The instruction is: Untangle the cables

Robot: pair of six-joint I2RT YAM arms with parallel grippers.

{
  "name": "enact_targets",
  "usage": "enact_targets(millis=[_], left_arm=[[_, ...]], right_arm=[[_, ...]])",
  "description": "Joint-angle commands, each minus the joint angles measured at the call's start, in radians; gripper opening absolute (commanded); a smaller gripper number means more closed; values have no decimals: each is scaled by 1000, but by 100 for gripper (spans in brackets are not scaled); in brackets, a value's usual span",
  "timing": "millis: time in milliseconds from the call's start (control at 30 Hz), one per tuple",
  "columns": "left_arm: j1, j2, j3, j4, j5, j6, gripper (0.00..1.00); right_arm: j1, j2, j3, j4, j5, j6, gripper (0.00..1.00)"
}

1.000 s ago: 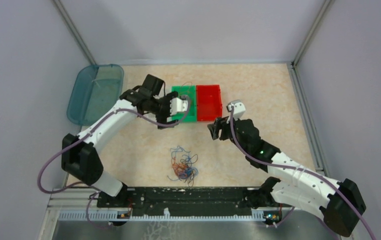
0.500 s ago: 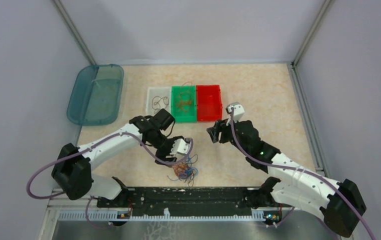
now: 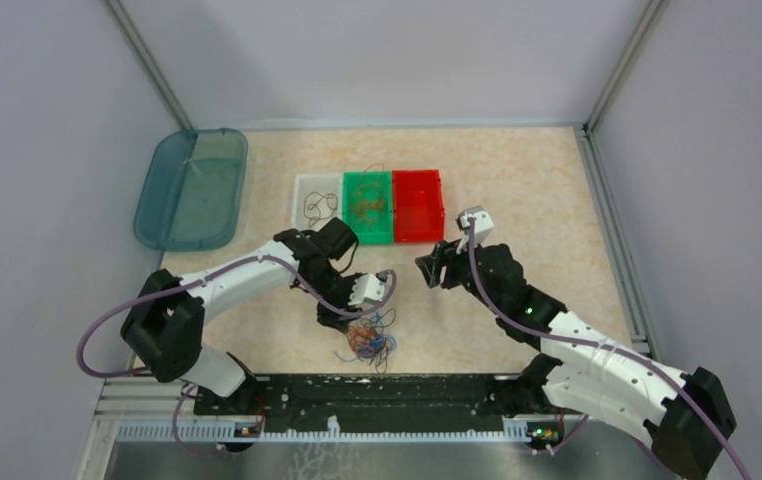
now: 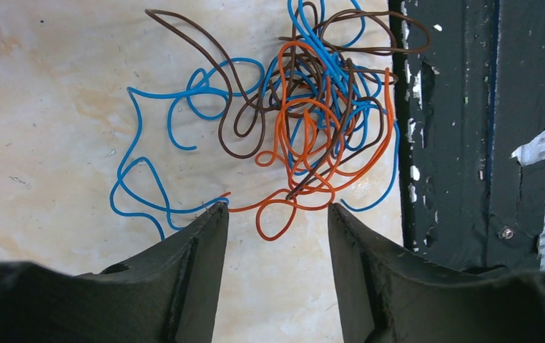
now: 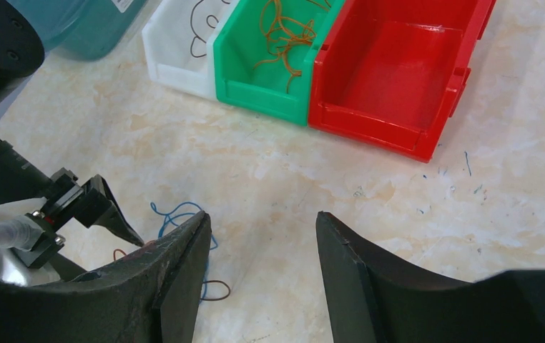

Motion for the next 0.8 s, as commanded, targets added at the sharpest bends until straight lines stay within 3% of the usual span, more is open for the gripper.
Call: enact_targets(millis=[0,267,433,767], left_arm=[[-1,26,14,17,-22,0,57],[5,28,-13,25,-74,33,34],[5,13,13,28,-60,19,2],[4,-11,146,15,-41,-57,0]], right_arm=[[-6,-29,-7,34,-18,8,56],[-7,-30,1,41,-25,7,56],[-6,-15,3,58,-35,13,55],[-6,-18,-17,76,-40,19,54]])
